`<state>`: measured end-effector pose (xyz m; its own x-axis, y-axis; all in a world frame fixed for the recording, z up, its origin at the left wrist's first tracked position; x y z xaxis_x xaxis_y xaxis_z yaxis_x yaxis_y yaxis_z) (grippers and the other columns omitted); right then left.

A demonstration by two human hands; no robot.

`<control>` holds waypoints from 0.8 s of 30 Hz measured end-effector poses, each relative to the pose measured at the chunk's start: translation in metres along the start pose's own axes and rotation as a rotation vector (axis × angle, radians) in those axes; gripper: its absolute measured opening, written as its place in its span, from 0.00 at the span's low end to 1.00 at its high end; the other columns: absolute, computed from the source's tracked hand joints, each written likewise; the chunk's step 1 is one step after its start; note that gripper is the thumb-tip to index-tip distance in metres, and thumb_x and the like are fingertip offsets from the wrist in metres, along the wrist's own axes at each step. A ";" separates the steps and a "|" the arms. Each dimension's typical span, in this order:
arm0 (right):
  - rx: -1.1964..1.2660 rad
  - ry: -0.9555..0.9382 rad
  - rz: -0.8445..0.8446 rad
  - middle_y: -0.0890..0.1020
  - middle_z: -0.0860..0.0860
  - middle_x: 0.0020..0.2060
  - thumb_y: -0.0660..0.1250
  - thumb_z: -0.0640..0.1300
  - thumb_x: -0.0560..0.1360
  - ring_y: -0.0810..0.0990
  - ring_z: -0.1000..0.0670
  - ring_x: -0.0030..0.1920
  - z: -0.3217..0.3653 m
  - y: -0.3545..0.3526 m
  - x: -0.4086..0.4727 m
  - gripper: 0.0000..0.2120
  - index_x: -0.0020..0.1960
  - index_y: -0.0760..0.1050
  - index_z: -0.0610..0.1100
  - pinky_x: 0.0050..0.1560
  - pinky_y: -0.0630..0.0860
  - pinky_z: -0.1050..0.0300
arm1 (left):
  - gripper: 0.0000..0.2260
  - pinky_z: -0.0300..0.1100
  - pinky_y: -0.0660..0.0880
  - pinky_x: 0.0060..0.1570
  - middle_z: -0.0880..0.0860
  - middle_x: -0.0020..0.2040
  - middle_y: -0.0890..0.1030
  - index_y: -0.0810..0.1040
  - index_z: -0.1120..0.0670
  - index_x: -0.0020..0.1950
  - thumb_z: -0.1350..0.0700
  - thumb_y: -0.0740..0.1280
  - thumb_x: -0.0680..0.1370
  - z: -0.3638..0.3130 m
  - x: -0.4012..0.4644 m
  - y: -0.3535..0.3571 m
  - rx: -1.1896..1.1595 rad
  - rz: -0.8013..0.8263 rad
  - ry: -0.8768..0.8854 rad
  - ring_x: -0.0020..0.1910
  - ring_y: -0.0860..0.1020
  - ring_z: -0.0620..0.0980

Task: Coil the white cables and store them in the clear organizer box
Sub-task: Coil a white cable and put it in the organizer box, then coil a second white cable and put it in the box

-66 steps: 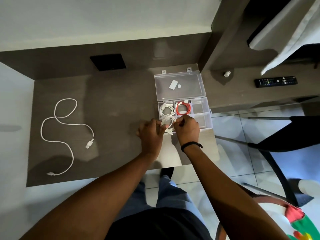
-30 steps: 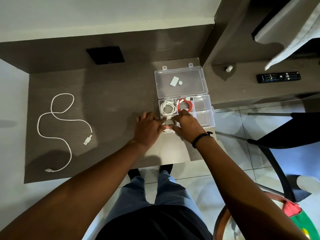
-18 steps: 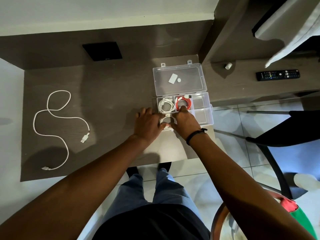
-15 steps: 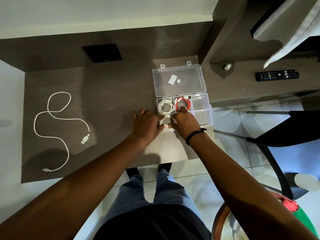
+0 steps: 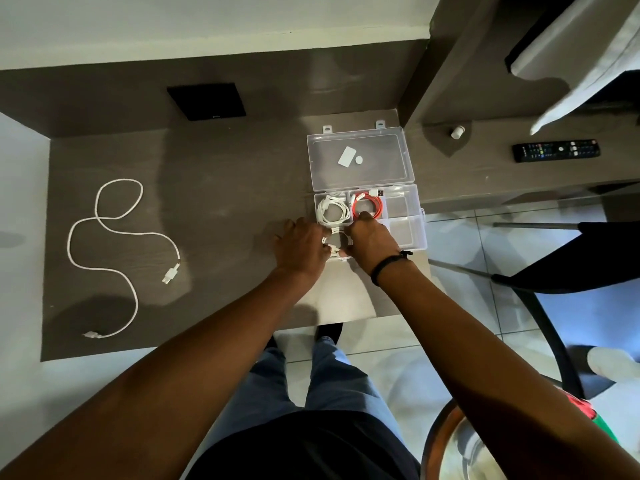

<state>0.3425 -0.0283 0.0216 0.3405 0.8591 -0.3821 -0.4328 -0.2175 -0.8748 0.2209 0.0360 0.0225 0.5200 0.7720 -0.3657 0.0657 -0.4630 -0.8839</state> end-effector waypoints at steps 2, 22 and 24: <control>0.037 0.006 -0.018 0.82 0.40 0.53 0.73 0.42 0.75 0.84 0.41 0.49 0.000 -0.003 -0.003 0.11 0.57 0.82 0.40 0.55 0.80 0.51 | 0.14 0.57 0.71 0.58 0.53 0.58 0.80 0.83 0.42 0.60 0.49 0.73 0.75 0.003 -0.002 0.001 -0.026 -0.007 0.007 0.63 0.74 0.59; -0.057 -0.184 -0.447 0.80 0.43 0.41 0.60 0.50 0.79 0.78 0.40 0.42 0.108 -0.063 -0.037 0.15 0.45 0.80 0.42 0.44 0.74 0.48 | 0.11 0.53 0.79 0.57 0.50 0.57 0.84 0.82 0.49 0.61 0.51 0.68 0.80 0.138 -0.079 -0.032 -0.439 -0.336 0.046 0.55 0.81 0.51; -0.031 -0.305 -0.419 0.79 0.42 0.40 0.62 0.47 0.78 0.77 0.40 0.41 0.149 -0.060 -0.034 0.11 0.45 0.79 0.41 0.42 0.74 0.48 | 0.10 0.53 0.78 0.56 0.51 0.54 0.85 0.83 0.50 0.59 0.53 0.68 0.79 0.178 -0.096 -0.042 -0.371 -0.411 -0.014 0.54 0.82 0.52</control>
<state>0.2326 0.0246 0.1315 0.2185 0.9704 0.1034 -0.2848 0.1647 -0.9443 0.0169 0.0584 0.0428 0.3770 0.9260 -0.0184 0.5576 -0.2427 -0.7938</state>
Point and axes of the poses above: each hand's wrist, its own x-axis towards the middle knuckle, its own y-axis out of the palm, z = x × y, the point moved 4 cm from there along x, towards the middle knuckle
